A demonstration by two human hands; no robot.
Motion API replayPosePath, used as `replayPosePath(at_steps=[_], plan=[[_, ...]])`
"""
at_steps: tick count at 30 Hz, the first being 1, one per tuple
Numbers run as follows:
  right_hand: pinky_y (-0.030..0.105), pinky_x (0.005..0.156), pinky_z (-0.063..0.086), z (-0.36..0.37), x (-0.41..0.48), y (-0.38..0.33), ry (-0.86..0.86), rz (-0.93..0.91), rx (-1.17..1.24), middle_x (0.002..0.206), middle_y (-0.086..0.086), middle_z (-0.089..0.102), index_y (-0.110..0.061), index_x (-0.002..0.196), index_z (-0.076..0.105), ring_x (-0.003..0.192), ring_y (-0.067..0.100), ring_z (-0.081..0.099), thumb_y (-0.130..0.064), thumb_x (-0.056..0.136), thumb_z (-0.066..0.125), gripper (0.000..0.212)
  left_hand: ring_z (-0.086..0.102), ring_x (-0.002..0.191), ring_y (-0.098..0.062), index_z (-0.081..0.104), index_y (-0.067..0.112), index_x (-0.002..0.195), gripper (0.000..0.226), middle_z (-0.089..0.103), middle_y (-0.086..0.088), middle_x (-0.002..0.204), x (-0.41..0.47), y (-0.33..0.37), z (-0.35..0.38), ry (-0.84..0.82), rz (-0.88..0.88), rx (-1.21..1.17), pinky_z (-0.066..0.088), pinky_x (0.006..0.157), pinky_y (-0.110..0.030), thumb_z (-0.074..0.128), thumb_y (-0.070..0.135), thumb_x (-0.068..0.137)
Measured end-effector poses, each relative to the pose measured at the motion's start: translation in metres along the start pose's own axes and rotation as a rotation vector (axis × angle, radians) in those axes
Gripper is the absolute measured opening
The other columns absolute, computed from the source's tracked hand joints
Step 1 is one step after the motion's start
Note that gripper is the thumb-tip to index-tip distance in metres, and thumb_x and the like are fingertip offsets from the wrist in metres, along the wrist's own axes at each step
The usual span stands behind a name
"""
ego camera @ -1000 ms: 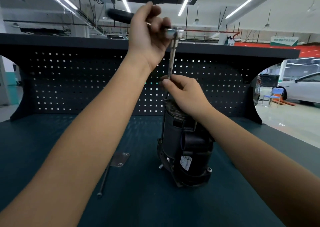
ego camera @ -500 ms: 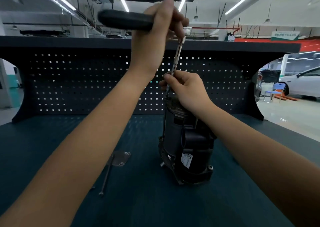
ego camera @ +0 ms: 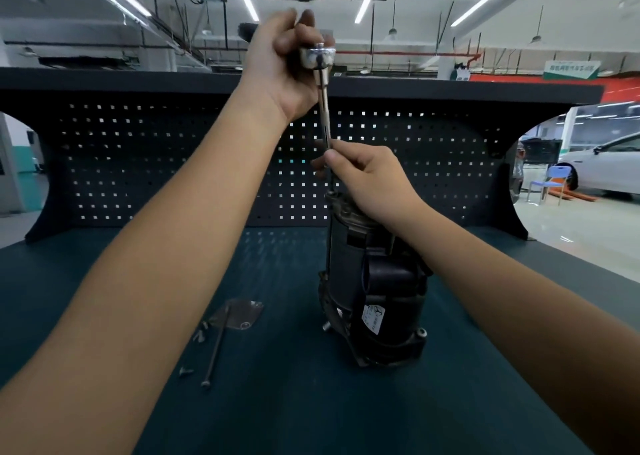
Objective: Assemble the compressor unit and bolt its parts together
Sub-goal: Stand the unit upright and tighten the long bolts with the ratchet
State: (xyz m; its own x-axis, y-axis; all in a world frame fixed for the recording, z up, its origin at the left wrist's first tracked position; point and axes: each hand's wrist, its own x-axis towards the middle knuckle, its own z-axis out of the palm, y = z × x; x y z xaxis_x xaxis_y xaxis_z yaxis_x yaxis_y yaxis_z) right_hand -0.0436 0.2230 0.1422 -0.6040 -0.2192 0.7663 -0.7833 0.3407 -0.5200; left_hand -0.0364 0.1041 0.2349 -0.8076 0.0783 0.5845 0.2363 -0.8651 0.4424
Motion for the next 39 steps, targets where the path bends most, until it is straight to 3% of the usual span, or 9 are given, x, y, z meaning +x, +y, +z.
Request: replayPosePath(at_steps=[2, 6, 9, 16, 20, 24, 26, 30, 39], plan=[[0.007, 0.045, 0.034, -0.003, 0.000, 0.000, 0.042, 0.014, -0.017, 0.048, -0.024, 0.055, -0.005, 0.101, 0.070, 0.045, -0.005, 0.051, -0.013, 0.095, 0.050, 0.022, 0.056, 0.039, -0.009, 0.051, 0.004, 0.070, 0.034, 0.042, 0.004, 0.033, -0.009, -0.005, -0.004, -0.047, 0.149, 0.151, 0.051, 0.049, -0.022, 0.040, 0.017, 0.099], [0.022, 0.066, 0.048, -0.002, 0.001, 0.000, 0.100, 0.054, 0.010, 0.088, 0.008, 0.072, -0.007, 0.104, 0.069, 0.070, 0.020, 0.061, -0.017, 0.093, 0.053, 0.022, 0.063, 0.064, -0.008, 0.051, 0.013, 0.070, 0.034, 0.055, 0.006, 0.052, -0.027, -0.021, -0.006, -0.147, 0.680, 0.729, 0.050, 0.070, -0.024, 0.033, 0.013, 0.099], [0.011, 0.060, 0.043, 0.000, 0.001, 0.000, 0.090, 0.054, 0.012, 0.088, 0.006, 0.071, -0.007, 0.105, 0.069, 0.063, 0.002, 0.055, -0.018, 0.092, 0.056, 0.022, 0.061, 0.060, -0.007, 0.052, 0.014, 0.069, 0.034, 0.056, 0.005, 0.054, -0.030, -0.023, -0.007, -0.195, 0.847, 0.842, 0.049, 0.069, -0.022, 0.033, 0.010, 0.097], [0.018, 0.081, 0.048, 0.001, 0.002, 0.003, 0.052, 0.060, 0.084, 0.090, -0.001, 0.071, -0.015, 0.104, 0.069, 0.089, 0.010, 0.065, -0.021, 0.091, 0.057, 0.019, 0.050, 0.035, -0.010, 0.052, 0.007, 0.051, 0.047, 0.034, 0.006, 0.030, -0.008, -0.005, 0.003, -0.048, 0.210, 0.068, 0.052, 0.050, -0.023, 0.040, 0.012, 0.096], [0.021, 0.080, 0.050, 0.003, 0.001, 0.001, 0.003, 0.061, 0.067, 0.087, -0.006, 0.070, -0.017, 0.100, 0.067, 0.082, 0.005, 0.066, -0.019, 0.095, 0.049, 0.019, 0.052, 0.033, -0.010, 0.054, 0.000, 0.057, 0.039, 0.038, 0.005, 0.030, 0.002, -0.003, 0.007, -0.006, 0.045, 0.098, 0.052, 0.047, -0.023, 0.044, 0.008, 0.094], [0.012, 0.052, 0.038, 0.001, 0.003, 0.002, 0.060, 0.042, -0.026, 0.053, -0.017, 0.057, -0.005, 0.088, 0.069, 0.050, -0.004, 0.050, -0.018, 0.096, 0.048, 0.026, 0.058, 0.047, -0.011, 0.052, 0.006, 0.072, 0.030, 0.042, 0.006, 0.037, -0.009, -0.013, 0.003, -0.041, 0.233, 0.365, 0.052, 0.059, -0.026, 0.039, 0.013, 0.098], [0.020, 0.052, 0.040, 0.001, 0.003, 0.002, 0.089, 0.029, -0.037, 0.059, -0.008, 0.064, -0.006, 0.083, 0.070, 0.054, 0.003, 0.050, -0.018, 0.095, 0.049, 0.026, 0.060, 0.056, -0.010, 0.050, 0.010, 0.071, 0.031, 0.046, 0.007, 0.044, -0.018, -0.023, 0.002, -0.086, 0.502, 0.571, 0.051, 0.065, -0.026, 0.035, 0.012, 0.099], [0.008, 0.045, 0.033, 0.003, 0.002, 0.001, 0.088, -0.003, -0.034, 0.044, -0.022, 0.053, -0.018, 0.073, 0.064, 0.043, -0.005, 0.047, -0.016, 0.095, 0.051, 0.025, 0.056, 0.056, -0.004, 0.050, 0.017, 0.074, 0.030, 0.056, 0.000, 0.058, -0.030, -0.035, -0.002, -0.228, 0.826, 0.863, 0.048, 0.065, -0.022, 0.033, 0.005, 0.095], [0.015, 0.059, 0.042, 0.002, 0.008, 0.008, 0.093, 0.082, 0.032, 0.063, -0.011, 0.063, -0.017, 0.086, 0.073, 0.056, -0.001, 0.052, -0.027, 0.090, 0.058, 0.018, 0.053, 0.040, -0.013, 0.051, 0.008, 0.056, 0.040, 0.035, 0.005, 0.032, -0.001, -0.007, 0.003, -0.011, 0.263, 0.190, 0.050, 0.056, -0.026, 0.039, 0.013, 0.095]])
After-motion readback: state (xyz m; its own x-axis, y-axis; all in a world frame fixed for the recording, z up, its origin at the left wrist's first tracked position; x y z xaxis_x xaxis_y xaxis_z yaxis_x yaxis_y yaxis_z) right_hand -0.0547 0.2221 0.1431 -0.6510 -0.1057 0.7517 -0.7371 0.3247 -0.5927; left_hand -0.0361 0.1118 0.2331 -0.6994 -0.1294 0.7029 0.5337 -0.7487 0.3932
